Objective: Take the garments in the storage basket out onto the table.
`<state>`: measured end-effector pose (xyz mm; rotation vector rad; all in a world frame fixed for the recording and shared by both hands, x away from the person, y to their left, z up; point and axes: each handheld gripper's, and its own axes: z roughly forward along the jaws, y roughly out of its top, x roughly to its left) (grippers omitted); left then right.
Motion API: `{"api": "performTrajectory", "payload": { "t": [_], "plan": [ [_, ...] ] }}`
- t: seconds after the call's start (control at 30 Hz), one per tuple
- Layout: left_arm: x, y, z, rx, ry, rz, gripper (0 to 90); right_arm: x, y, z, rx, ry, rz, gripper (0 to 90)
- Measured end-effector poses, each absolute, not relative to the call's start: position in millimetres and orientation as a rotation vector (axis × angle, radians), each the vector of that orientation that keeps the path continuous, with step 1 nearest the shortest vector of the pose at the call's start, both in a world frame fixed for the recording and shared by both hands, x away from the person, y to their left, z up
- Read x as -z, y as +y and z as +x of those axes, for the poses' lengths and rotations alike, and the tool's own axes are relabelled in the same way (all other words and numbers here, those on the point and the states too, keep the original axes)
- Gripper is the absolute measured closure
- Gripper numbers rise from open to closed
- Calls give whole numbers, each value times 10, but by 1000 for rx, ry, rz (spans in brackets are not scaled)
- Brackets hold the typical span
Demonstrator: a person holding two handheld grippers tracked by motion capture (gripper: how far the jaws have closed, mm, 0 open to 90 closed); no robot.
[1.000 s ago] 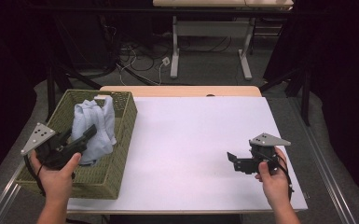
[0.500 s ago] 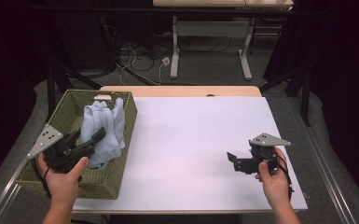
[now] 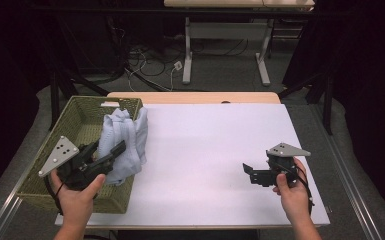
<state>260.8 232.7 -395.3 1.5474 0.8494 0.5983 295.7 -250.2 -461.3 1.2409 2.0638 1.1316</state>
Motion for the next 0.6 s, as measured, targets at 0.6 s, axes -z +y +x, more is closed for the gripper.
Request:
{"api": "performTrajectory", "payload": {
  "t": [0.6],
  "plan": [
    [3885, 1721, 2736, -516, 771, 1588, 489, 4575, -2521, 2944, -1151, 2051, 1245, 78]
  ]
}}
